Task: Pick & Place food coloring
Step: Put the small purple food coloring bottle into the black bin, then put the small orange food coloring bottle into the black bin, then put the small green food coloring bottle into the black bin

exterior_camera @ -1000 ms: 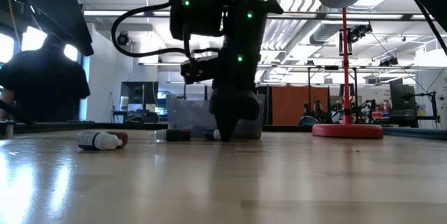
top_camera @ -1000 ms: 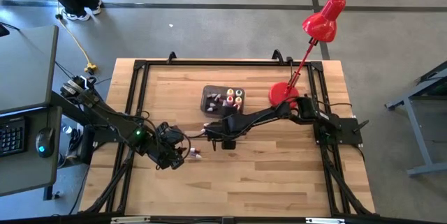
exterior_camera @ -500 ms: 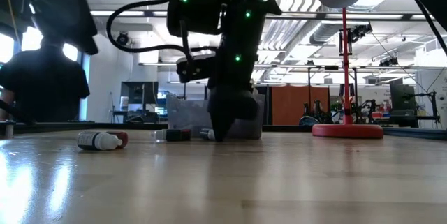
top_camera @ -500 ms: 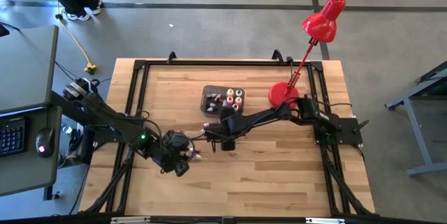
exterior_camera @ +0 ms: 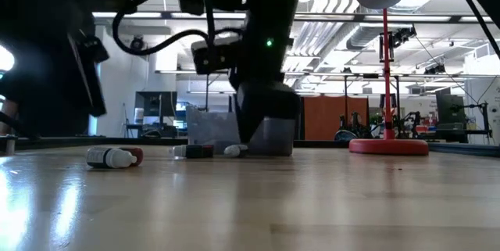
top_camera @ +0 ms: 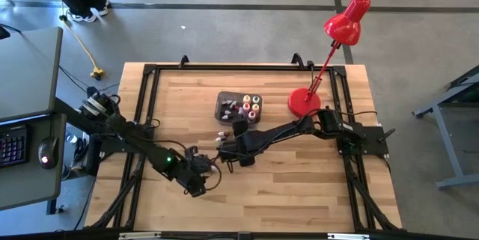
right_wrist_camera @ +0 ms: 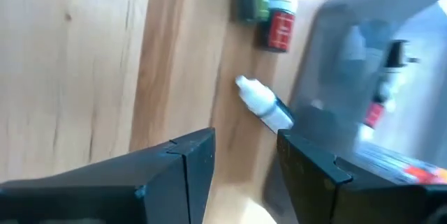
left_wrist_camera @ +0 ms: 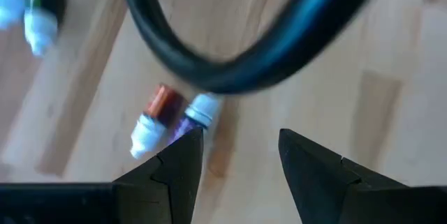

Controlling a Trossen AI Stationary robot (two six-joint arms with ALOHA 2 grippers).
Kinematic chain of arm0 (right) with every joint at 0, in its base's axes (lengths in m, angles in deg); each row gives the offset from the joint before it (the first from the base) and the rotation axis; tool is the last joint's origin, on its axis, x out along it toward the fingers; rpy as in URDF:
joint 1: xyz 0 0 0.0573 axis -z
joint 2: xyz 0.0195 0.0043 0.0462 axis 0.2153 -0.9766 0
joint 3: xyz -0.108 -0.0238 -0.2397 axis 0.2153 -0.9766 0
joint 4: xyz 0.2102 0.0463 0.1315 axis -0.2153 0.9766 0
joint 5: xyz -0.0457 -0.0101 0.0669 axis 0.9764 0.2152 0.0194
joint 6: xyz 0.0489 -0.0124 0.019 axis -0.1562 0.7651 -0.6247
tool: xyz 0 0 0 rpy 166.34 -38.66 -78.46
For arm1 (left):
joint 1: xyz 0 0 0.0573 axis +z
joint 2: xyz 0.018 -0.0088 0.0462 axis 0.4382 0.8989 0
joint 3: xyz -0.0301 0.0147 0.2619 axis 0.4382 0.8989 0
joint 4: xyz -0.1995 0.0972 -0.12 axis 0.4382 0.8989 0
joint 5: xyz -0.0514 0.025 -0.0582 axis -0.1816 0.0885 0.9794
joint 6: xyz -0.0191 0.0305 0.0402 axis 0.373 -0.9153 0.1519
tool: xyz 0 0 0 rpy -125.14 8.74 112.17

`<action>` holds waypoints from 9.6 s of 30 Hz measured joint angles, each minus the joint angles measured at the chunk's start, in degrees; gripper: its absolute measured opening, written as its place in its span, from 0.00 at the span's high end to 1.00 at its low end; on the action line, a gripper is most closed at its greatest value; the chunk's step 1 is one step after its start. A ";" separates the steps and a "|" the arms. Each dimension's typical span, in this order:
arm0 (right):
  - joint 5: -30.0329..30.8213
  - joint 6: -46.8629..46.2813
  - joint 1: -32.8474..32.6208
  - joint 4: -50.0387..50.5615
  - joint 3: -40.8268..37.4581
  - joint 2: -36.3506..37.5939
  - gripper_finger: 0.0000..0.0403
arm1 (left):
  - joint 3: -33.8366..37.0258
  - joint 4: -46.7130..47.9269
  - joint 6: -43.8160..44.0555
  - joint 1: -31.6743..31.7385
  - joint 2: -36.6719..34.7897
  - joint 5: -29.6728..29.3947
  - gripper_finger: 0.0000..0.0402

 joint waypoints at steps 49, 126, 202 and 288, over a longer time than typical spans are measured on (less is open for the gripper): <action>-0.89 -14.87 0.42 -32.11 -67.68 69.00 0.63 | -14.91 8.55 -18.55 8.10 11.17 -3.56 0.82; -2.60 -19.93 3.19 -30.99 -69.44 79.75 0.63 | -40.62 63.60 -40.84 42.63 16.33 29.54 0.57; -4.39 -22.51 3.19 -31.85 -69.42 77.63 0.63 | -16.33 19.72 -20.66 17.73 16.43 18.53 0.74; -5.48 -22.31 3.19 -32.67 -69.44 77.65 0.63 | -53.09 52.19 -47.22 44.11 26.10 18.13 0.54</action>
